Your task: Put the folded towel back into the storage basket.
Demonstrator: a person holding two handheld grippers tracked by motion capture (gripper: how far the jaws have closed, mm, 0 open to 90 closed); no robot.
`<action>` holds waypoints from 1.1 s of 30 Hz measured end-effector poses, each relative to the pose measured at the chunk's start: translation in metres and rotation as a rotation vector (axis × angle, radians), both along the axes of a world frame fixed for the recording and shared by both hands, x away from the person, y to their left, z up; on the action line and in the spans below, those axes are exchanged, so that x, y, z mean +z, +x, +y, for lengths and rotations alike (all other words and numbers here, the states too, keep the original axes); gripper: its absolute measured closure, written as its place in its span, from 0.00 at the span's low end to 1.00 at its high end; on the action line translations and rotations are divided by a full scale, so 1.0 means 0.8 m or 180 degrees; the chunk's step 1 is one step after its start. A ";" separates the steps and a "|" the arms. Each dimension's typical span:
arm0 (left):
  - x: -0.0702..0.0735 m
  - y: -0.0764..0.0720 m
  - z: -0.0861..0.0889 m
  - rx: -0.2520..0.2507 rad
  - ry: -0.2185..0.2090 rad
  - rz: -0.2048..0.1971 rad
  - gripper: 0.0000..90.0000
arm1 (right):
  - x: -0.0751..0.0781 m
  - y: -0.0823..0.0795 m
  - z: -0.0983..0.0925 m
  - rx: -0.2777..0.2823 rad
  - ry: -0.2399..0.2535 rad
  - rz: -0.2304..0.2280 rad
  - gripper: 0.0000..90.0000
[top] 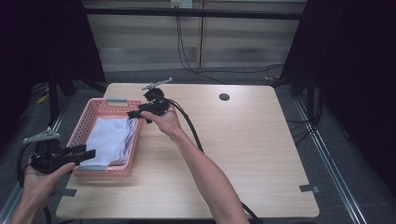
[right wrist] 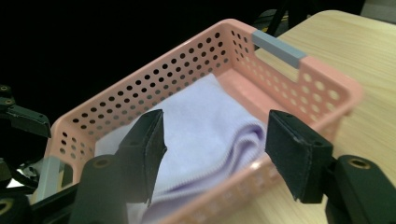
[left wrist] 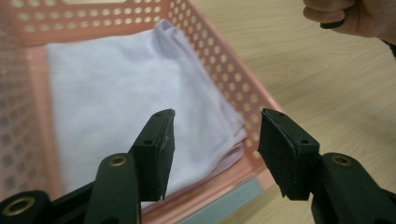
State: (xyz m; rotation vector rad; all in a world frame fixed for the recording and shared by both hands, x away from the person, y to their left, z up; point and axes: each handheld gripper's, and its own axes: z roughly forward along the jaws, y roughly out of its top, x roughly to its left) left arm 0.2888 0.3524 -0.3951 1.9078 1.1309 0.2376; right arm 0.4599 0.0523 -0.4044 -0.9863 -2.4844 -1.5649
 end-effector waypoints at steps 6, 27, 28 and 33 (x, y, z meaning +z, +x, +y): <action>-0.003 0.000 -0.040 -0.0088 -0.0038 -0.0073 0.50 | 0.006 -0.018 -0.047 -0.0068 0.0040 -0.0089 0.42; -0.030 -0.013 -0.210 -0.0555 0.0056 -0.0171 0.42 | 0.000 -0.151 -0.260 -0.0425 0.0013 -0.0337 0.45; -0.033 -0.012 -0.218 -0.0546 0.0042 -0.0190 0.41 | 0.000 -0.158 -0.270 -0.0447 -0.0010 -0.0350 0.45; -0.049 -0.011 -0.247 -0.0548 0.0181 -0.0163 0.41 | -0.015 -0.192 -0.316 -0.0651 -0.0089 -0.0347 0.44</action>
